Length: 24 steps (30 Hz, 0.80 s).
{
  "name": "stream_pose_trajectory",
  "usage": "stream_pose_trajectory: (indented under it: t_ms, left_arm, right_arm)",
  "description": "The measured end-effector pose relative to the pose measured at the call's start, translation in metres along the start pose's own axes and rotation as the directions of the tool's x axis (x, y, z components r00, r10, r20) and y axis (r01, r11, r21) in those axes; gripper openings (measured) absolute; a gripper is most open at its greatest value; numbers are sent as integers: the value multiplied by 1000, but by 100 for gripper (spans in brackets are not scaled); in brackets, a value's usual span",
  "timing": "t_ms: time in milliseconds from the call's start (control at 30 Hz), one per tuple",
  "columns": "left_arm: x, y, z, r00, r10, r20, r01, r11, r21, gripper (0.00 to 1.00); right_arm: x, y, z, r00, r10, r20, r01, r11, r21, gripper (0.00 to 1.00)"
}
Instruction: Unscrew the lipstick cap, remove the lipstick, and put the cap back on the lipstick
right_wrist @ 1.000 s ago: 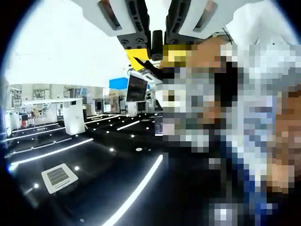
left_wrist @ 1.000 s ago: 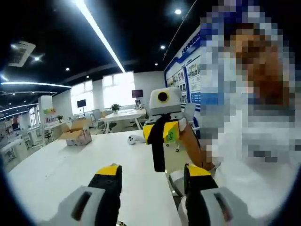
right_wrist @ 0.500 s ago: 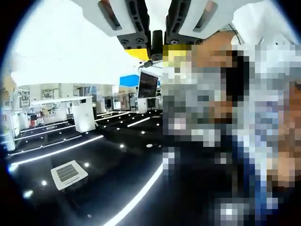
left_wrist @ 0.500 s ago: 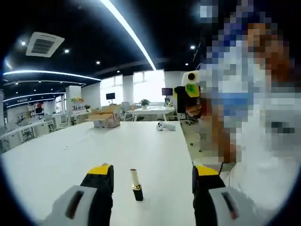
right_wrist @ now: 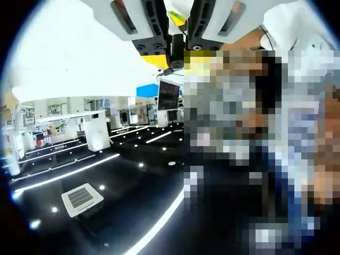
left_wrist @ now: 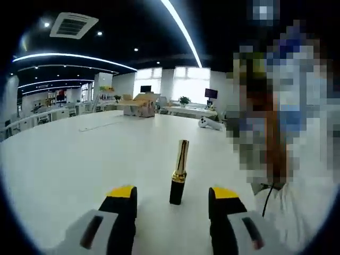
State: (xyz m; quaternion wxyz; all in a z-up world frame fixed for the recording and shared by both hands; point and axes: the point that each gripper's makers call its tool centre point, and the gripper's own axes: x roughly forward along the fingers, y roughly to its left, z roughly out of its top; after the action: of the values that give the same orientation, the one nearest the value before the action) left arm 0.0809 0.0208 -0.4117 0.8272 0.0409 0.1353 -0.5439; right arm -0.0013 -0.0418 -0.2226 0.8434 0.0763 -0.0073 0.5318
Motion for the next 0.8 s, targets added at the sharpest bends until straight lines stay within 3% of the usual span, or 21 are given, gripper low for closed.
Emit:
stream_pose_trajectory:
  t_ms: [333,800]
  left_arm:
    - [10,-1,4,999,-5,38,5,1000,25,37]
    - [15,-7,3,999,2,44,-4,999,51,13]
  right_arm:
    - [-1,-2,2,1000,-5,10,5,1000,11,9]
    - [4,-8,4,999,-27,36,25,999,48,9]
